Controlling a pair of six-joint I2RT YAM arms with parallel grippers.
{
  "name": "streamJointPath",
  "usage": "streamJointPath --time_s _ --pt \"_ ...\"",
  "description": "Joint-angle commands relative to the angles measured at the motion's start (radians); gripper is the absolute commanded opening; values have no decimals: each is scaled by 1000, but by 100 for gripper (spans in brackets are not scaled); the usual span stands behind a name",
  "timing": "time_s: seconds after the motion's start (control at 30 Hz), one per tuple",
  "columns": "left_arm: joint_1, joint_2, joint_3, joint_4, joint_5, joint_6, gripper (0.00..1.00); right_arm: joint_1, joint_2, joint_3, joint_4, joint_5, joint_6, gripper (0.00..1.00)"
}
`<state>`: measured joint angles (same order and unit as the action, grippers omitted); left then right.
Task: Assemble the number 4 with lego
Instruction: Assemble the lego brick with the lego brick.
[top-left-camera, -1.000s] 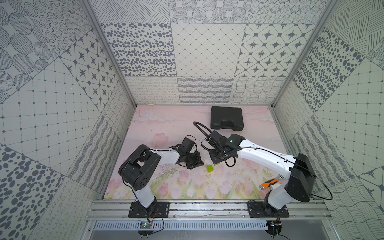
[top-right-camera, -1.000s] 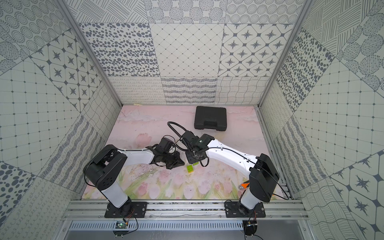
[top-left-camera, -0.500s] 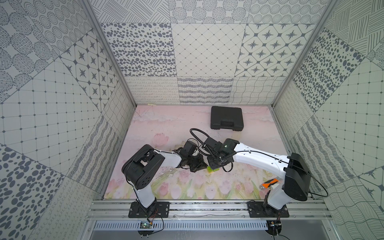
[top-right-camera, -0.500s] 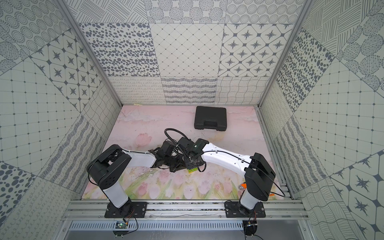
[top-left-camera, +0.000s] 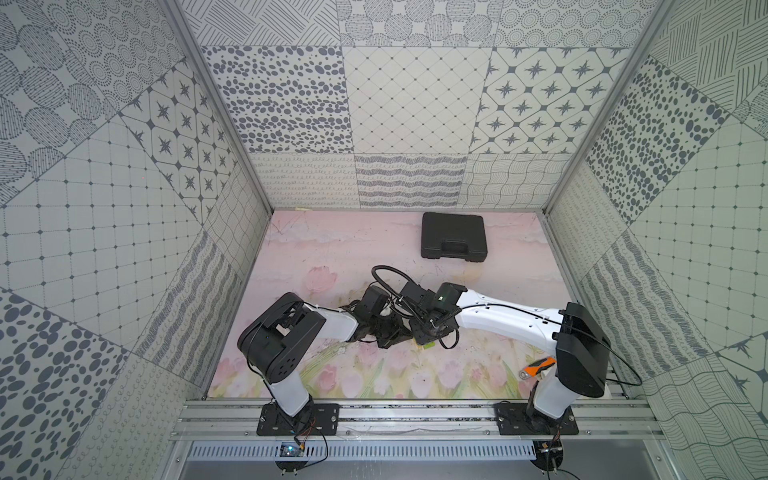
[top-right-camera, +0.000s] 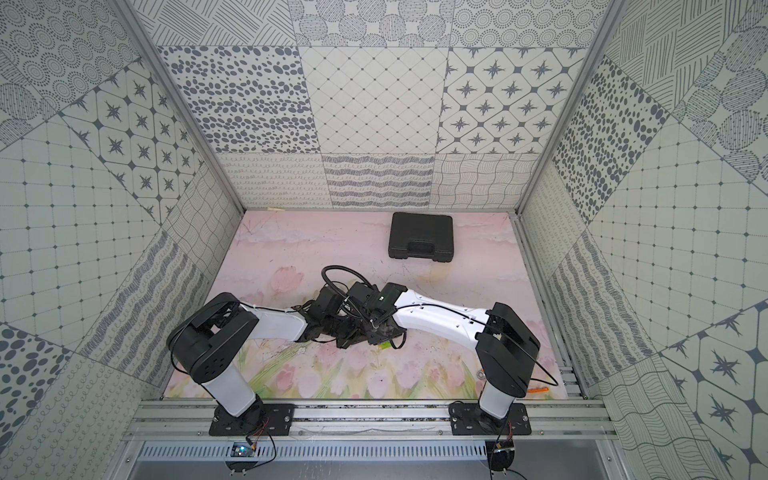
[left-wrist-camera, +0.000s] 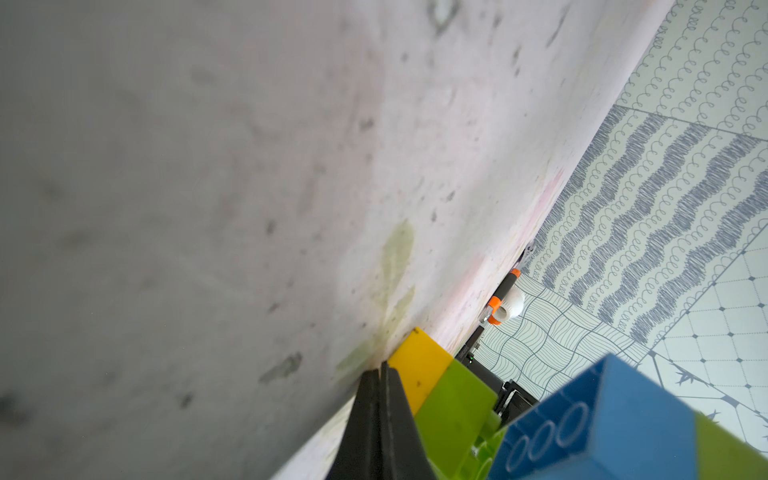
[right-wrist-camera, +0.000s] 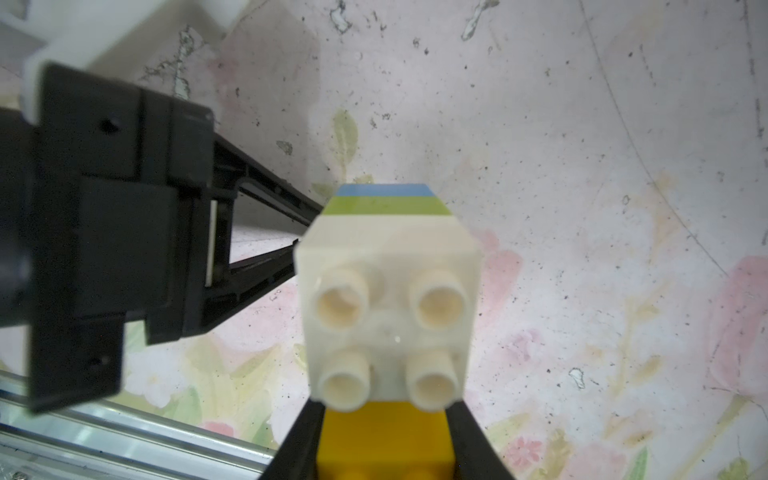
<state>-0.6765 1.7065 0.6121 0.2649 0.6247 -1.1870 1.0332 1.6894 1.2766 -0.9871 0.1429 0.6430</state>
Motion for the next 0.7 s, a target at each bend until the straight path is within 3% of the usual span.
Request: streamJointPath --time_s 0.0,0.3,0.67 --pt "7 -11 -35 -259 -156 -25 0 7 15 26 9 29 -26 24" --pt "-58 -14 -55 -198 -108 -71 0 5 16 59 -14 15 -97 24" --pt "-60 24 -14 -206 -133 -66 0 -13 36 64 -45 4 -123 24"
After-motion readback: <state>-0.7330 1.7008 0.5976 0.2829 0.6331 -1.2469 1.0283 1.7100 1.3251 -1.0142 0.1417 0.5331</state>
